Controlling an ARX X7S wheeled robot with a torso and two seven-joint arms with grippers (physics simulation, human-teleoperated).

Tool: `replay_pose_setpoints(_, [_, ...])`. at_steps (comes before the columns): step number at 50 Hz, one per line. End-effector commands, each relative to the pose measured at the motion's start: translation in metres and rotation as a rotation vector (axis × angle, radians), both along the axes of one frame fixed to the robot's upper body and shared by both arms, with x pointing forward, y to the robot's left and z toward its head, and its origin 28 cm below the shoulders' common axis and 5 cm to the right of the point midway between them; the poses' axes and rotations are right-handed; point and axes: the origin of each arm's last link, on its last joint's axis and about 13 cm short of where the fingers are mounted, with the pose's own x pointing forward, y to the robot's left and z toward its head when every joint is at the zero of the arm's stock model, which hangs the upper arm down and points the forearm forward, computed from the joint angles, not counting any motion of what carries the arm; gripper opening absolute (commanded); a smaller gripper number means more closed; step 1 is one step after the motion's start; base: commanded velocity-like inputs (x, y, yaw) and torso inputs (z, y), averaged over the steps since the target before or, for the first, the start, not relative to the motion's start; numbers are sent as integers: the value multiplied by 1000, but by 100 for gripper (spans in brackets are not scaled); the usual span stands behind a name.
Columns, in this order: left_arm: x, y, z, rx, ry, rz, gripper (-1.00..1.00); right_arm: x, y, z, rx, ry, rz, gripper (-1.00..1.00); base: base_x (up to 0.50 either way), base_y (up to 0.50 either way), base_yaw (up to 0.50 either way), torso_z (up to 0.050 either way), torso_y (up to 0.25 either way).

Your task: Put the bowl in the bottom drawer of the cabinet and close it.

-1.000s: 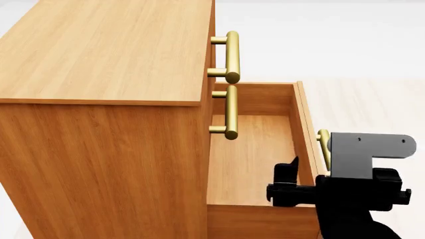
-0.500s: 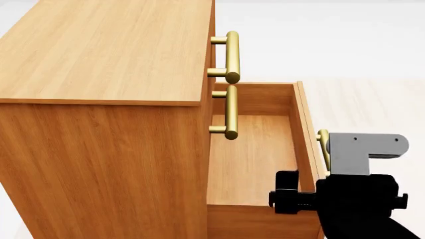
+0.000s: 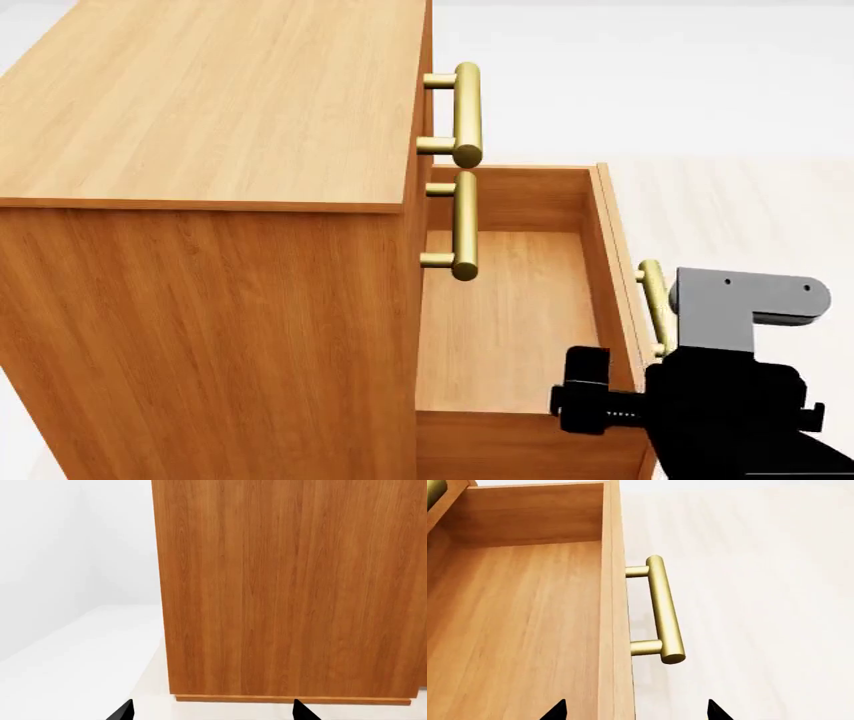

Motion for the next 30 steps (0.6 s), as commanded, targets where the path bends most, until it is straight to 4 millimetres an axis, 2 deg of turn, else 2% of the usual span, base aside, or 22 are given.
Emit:
replay_pose_setpoints(1, [0, 0, 0, -1, 0, 0, 100, 2, -5, -1, -15, 1, -50, 100, 0, 0, 0, 0, 0])
replay_pose_setpoints(30, [0, 0, -1, -2, 0, 4, 100, 0, -18, -3, -90, -23, -113, 100, 0, 0, 0, 0, 0])
